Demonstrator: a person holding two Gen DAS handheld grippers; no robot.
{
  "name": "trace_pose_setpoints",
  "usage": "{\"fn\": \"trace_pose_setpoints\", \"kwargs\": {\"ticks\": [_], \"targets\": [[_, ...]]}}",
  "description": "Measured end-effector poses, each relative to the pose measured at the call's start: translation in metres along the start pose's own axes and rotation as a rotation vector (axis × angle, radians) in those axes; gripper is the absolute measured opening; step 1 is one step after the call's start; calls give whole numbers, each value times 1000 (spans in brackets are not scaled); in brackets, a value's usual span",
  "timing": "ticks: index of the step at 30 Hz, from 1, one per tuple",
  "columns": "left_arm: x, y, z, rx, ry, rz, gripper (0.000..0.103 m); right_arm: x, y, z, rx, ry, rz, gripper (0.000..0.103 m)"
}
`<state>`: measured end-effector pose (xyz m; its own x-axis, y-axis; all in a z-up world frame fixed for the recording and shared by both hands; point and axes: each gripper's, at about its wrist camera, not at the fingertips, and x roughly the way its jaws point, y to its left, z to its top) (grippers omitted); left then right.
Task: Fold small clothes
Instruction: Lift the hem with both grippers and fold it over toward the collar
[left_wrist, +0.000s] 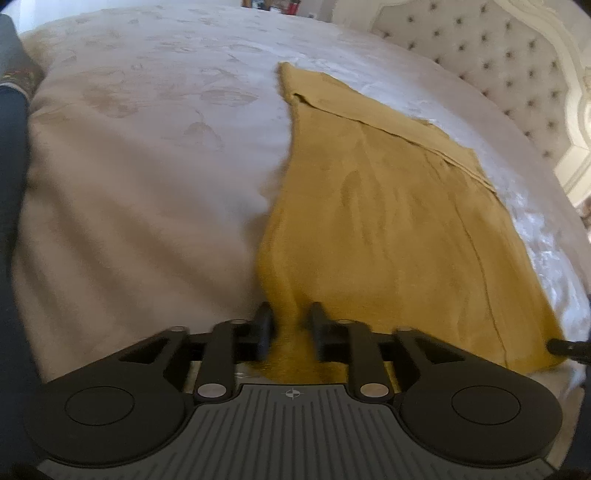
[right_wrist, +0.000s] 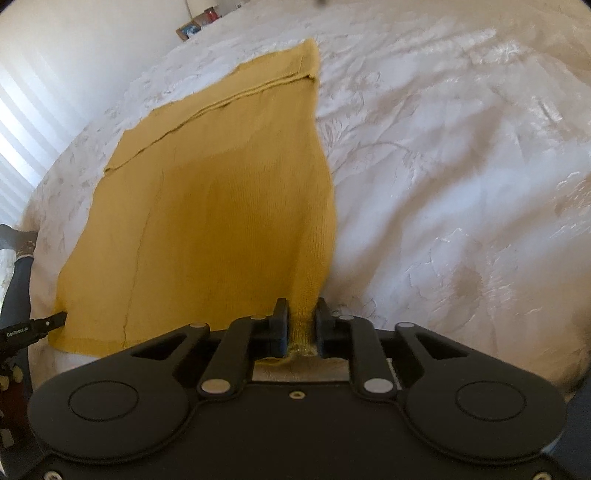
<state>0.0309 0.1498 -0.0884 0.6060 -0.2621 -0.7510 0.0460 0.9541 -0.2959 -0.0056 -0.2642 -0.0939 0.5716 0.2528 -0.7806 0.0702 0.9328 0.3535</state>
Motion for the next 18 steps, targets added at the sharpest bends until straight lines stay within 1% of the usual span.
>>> {"fn": "trace_pose_setpoints", "kwargs": {"ticks": [1, 2, 3, 4, 5, 6, 7, 9, 10, 11, 13, 18], "targets": [[1, 0, -1, -3, 1, -17, 41, 1, 0, 0, 0, 5, 2, 26], [3, -1, 0, -4, 1, -34, 47, 2, 0, 0, 1, 7, 4, 26], [4, -3, 0, 0, 0, -39, 47, 2, 0, 0, 1, 7, 5, 27], [5, -4, 1, 9, -2, -35, 46, 3, 0, 0, 3, 8, 6, 28], [6, -6, 1, 24, -4, -32, 40, 3, 0, 0, 4, 10, 7, 28], [5, -7, 1, 34, -12, -33, 31, 3, 0, 0, 5, 11, 8, 28], [5, -6, 1, 28, -14, -42, 14, 3, 0, 0, 7, 12, 9, 28], [4, 0, 1, -21, -9, -72, 12, 3, -1, 0, 13, 16, 17, 28], [2, 2, 1, -44, -12, -80, 6, 3, -2, 0, 17, 18, 21, 28], [1, 4, 2, -57, -14, -84, 6, 3, -2, 1, 19, 18, 26, 28], [-6, 6, 3, -78, -26, -97, 6, 1, -2, 1, 18, 10, 38, 19], [-26, 1, 17, -72, -81, -156, 6, -19, 1, 12, 36, -103, 115, 18]]}}
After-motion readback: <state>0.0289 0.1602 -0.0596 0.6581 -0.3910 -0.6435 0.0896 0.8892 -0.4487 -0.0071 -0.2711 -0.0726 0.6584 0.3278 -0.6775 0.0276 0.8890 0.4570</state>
